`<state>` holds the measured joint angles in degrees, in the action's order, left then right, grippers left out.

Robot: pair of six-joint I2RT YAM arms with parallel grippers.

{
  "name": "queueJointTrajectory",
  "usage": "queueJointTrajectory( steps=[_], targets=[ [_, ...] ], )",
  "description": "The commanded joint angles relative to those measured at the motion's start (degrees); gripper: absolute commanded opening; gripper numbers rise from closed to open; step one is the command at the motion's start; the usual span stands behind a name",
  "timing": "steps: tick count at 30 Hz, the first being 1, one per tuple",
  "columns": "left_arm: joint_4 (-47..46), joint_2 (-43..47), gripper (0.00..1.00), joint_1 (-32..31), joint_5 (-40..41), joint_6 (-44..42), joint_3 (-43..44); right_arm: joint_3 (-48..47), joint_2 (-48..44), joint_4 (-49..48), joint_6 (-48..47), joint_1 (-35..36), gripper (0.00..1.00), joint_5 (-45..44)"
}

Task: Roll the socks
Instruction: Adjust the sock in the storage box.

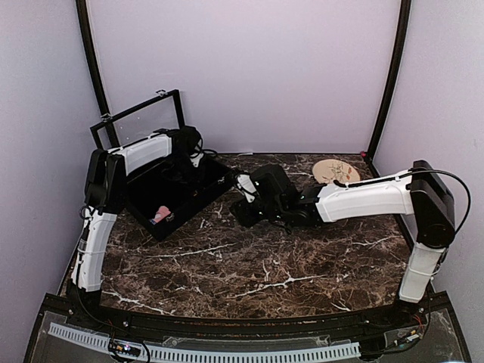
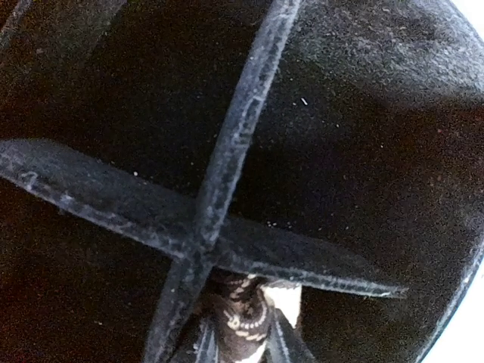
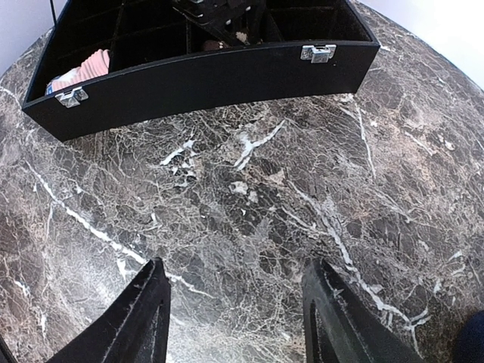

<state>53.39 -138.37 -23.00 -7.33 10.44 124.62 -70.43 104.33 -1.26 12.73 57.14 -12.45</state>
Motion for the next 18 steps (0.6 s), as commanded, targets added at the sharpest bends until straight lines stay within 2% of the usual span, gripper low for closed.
queueJointTrajectory(
  steps=[1, 5, 8, 18],
  targets=[
    [2.4, -0.7, 0.33, -0.6, -0.9, 0.3, 1.2, -0.1, -1.3, -1.2, 0.4, -0.6, 0.56, 0.0],
    [2.7, 0.8, 0.49, -0.7, -0.4, 0.3, 1.2, -1.0, -1.0, -0.8, 0.5, -0.6, 0.56, 0.2],
    [3.2, 2.1, 0.57, -0.8, 0.5, 0.4, 1.1, -1.4, -1.0, -0.3, 0.5, -0.7, 0.56, 0.1],
    [1.9, 10.4, 0.59, -1.3, 2.6, 1.1, -1.4, -1.6, -2.1, 0.3, 0.7, -0.2, 0.56, -1.4]
  ],
)
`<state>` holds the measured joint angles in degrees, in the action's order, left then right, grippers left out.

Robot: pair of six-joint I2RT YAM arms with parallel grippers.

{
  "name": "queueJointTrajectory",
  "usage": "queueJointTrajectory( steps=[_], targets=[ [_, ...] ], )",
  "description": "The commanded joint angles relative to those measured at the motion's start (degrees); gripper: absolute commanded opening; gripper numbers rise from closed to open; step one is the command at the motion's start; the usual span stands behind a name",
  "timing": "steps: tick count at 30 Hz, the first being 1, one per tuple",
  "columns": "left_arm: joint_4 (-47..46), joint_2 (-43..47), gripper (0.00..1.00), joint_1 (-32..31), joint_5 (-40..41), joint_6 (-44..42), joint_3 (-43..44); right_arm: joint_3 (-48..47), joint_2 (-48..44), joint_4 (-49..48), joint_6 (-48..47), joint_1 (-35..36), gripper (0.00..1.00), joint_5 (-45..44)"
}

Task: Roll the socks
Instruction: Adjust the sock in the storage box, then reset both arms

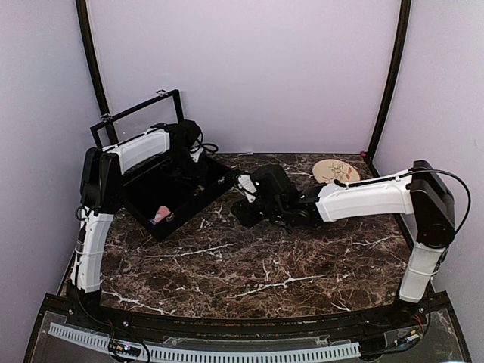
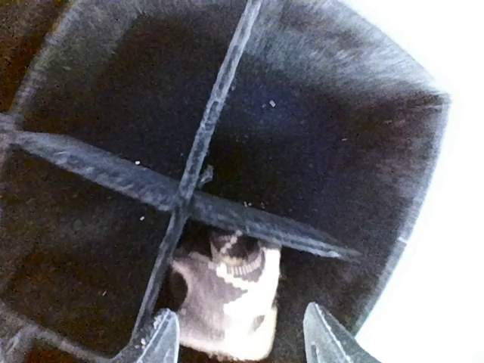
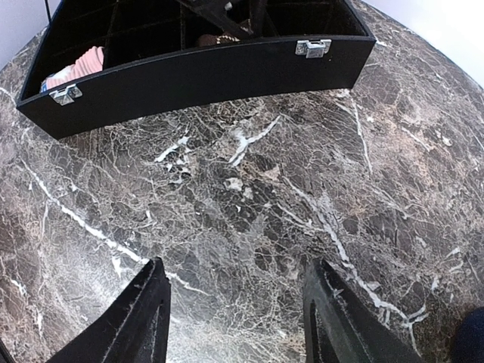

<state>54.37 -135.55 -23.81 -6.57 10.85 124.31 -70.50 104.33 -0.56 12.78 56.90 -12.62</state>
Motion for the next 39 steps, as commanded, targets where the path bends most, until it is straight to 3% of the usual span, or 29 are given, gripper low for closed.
queueJointTrajectory(
  steps=[1, 5, 8, 16, 21, 30, 36, 39],
  targets=[
    [0.7, 8.5, 0.59, -0.6, 2.5, 0.7, -1.3, -1.6, -2.3, -0.5, 0.7, 0.2, 0.56, -1.5],
    [-2.4, 14.6, 0.59, -1.4, 5.5, 0.9, -4.2, -1.5, -3.3, -0.7, 0.5, 0.6, 0.56, -3.4],
    [-9.8, 22.6, 0.59, -2.4, 8.2, 0.6, -11.6, -2.1, -3.9, -0.1, 0.3, 0.5, 0.57, -6.3],
    [-50.3, 56.5, 0.63, -4.1, 15.9, -2.6, -52.7, -2.7, -8.0, 0.8, 0.9, -6.1, 0.65, -14.3],
    [-67.5, 69.9, 0.66, -4.2, 18.8, -5.9, -71.7, -1.6, -11.5, 0.3, 2.0, -12.9, 0.73, -17.7],
    [-78.3, 76.0, 0.65, -4.2, 25.7, -6.5, -84.3, 7.3, -20.9, 2.6, 6.6, -26.6, 0.82, -22.8],
    [-82.1, 76.1, 0.66, -4.2, 25.7, -7.6, -87.6, 14.6, -27.1, 2.6, 7.1, -28.0, 0.99, -30.9],
    [-83.3, 74.7, 0.66, -4.2, 25.2, -8.1, -88.1, 15.6, -28.6, 4.4, 8.9, -28.0, 0.99, -32.7]
  ],
)
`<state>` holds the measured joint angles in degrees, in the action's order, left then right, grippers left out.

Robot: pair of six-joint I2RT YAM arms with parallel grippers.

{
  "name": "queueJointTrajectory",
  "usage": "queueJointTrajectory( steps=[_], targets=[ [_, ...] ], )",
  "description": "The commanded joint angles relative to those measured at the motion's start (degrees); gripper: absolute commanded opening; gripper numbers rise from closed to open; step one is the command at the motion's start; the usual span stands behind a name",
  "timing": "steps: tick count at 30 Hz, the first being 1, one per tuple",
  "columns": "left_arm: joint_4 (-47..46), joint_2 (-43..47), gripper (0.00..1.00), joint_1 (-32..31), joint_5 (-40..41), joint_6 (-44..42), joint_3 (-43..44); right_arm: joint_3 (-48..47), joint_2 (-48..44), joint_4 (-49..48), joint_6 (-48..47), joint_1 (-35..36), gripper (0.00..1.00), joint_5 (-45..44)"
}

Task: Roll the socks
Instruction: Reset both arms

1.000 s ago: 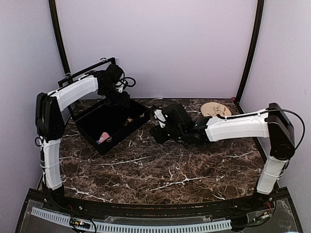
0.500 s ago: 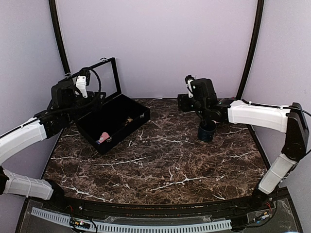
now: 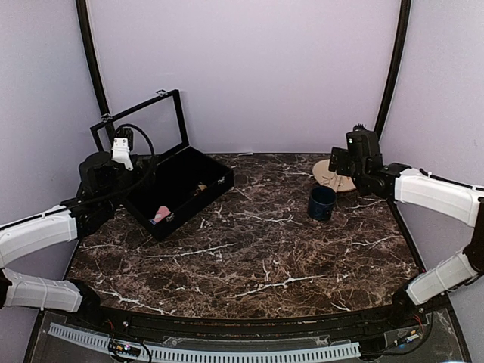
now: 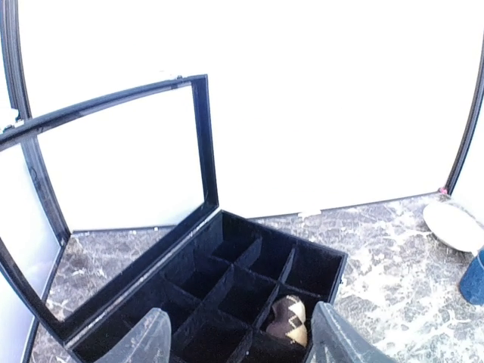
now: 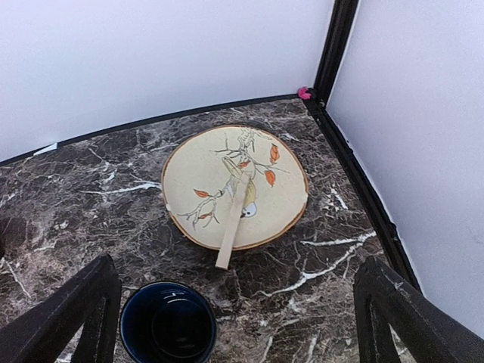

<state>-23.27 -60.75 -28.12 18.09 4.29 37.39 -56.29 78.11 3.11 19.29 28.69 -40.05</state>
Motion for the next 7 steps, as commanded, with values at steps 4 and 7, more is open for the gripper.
queueJointTrajectory(
  steps=[4, 7],
  targets=[
    [-6.1, -2.1, 0.66, 0.1, -0.2, -2.1, -0.6, 3.0, -3.8, 1.9, 4.1, 0.2, 0.99, -6.3],
    [-6.3, -2.8, 0.66, 0.1, -0.6, -2.5, -0.2, 4.4, -5.0, 0.6, 3.9, 0.2, 0.99, -7.1]
  ],
)
